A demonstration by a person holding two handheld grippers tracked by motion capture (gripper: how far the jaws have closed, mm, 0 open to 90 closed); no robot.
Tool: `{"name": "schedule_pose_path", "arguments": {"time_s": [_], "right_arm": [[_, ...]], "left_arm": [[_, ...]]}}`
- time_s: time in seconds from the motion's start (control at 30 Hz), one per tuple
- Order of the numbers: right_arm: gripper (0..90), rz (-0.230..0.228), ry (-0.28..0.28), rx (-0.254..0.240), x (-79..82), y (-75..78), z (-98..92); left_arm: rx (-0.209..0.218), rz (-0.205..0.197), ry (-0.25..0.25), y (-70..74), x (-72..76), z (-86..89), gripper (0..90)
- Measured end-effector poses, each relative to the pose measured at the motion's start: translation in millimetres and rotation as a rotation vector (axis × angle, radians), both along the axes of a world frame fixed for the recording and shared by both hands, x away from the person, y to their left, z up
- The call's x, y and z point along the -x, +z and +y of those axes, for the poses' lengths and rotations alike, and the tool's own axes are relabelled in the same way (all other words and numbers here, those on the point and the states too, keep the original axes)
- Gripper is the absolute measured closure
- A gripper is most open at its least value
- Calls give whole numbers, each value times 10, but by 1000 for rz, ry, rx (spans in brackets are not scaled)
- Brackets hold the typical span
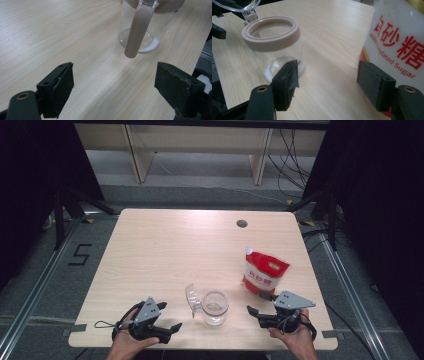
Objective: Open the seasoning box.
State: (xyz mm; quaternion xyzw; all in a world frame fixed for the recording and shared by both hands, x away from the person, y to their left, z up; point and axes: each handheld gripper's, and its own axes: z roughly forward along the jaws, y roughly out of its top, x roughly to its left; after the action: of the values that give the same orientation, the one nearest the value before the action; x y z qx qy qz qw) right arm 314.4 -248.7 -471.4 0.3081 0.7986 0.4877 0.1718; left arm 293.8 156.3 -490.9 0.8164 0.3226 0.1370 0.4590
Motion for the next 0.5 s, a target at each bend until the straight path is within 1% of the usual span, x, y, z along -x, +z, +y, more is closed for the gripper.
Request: {"name": "schedule_pose_path", "arguments": {"time_s": [0.03,0.07,0.1,0.13,0.17,0.2,0.23,0.27,0.33,0.37,0.4,0.43,0.47,0.5], "right_arm": [[309,-1,-22,11,12,-8,-7],[309,5,-22,13,10,-16,-18],[308,7,-23,12,18,-22,-26],[304,27,-37,2,37,-27,-24],[301,3,-20,0,9,-39,-43],[300,13,-23,7,18,-36,-53],[295,25,-36,-4,24,-46,-63],[295,28,-49,6,30,-43,-84],[295,15,-61,16,25,-55,-118],[295,27,-72,11,33,-60,-122],[295,42,-82,3,33,-65,-143],[295,46,-87,2,27,-68,-165],[295,47,-111,-4,33,-69,-180],[293,45,-121,-15,26,-71,-200]], "left_arm": [[6,2,-1,-4,-4,-5,153],[-1,13,-5,3,-5,-4,153],[-8,5,-3,2,-6,-3,153],[-11,3,-5,2,-8,-6,153],[-11,1,-6,2,-7,-8,153],[-5,-4,-11,0,-9,-16,153],[-34,-11,-13,3,-18,-6,153],[-13,2,-20,7,-12,-16,153],[-18,2,-24,9,-17,-14,153],[-33,-6,-21,6,-24,-12,153],[-37,-8,-20,7,-22,-10,153],[-37,-6,-22,9,-23,-7,153],[-9,6,-23,9,-15,-15,153],[-15,-1,-20,9,-18,-11,153]]}}
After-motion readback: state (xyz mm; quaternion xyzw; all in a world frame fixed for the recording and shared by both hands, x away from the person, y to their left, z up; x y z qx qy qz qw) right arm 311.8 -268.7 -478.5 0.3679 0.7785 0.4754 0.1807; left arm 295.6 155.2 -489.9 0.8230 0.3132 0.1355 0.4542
